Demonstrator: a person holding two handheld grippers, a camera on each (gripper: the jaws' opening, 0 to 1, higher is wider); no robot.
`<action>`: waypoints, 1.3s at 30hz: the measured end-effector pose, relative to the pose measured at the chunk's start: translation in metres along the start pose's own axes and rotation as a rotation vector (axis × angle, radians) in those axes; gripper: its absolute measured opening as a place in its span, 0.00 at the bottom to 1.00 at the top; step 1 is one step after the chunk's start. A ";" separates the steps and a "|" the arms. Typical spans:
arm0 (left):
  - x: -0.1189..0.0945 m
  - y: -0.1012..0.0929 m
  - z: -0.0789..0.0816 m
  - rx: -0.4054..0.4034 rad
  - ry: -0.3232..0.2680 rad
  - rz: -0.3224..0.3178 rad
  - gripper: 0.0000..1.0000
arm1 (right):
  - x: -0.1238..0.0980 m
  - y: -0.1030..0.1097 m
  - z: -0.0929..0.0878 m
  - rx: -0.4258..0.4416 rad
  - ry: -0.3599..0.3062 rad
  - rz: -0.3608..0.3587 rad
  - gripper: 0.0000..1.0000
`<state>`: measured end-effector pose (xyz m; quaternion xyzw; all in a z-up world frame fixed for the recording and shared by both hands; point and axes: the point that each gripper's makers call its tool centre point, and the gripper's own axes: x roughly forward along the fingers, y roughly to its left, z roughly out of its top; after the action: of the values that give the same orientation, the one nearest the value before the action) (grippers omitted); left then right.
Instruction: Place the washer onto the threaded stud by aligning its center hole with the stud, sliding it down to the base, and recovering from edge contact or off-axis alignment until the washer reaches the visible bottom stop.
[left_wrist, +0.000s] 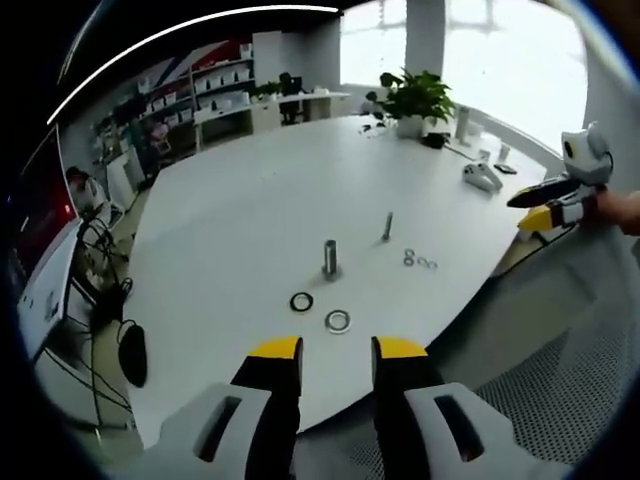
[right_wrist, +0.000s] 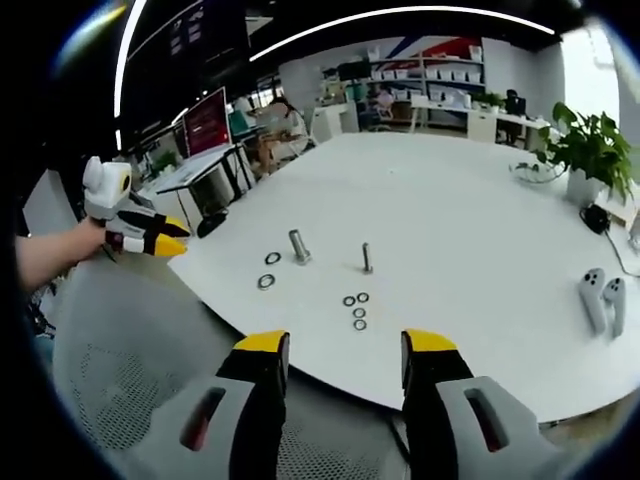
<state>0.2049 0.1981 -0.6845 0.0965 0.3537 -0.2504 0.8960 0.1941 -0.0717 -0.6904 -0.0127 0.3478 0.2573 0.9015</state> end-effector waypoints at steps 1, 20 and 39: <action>0.000 0.000 0.000 -0.001 0.002 0.000 0.25 | 0.001 0.001 -0.001 -0.008 0.007 0.006 0.45; 0.071 -0.013 -0.009 -0.065 0.206 -0.126 0.31 | 0.001 -0.002 -0.004 0.012 0.023 -0.002 0.43; 0.146 -0.007 -0.051 -0.016 0.493 -0.094 0.31 | 0.001 -0.003 -0.004 0.000 0.026 -0.004 0.40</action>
<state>0.2623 0.1550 -0.8214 0.1310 0.5675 -0.2581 0.7708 0.1932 -0.0744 -0.6948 -0.0167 0.3594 0.2551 0.8975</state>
